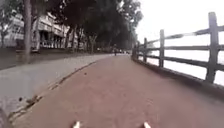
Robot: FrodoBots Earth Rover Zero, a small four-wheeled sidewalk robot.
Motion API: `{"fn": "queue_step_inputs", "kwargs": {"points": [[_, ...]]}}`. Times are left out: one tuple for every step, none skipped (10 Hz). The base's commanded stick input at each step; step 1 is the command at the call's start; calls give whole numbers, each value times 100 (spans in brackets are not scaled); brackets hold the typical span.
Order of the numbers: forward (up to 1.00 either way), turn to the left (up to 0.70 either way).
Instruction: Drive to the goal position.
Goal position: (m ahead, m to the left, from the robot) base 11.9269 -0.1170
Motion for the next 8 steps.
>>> {"fn": "queue_step_inputs", "kwargs": {"points": [[70,0],[70,0],[70,0],[70,0],[70,0],[70,0],[70,0],[70,0]]}}
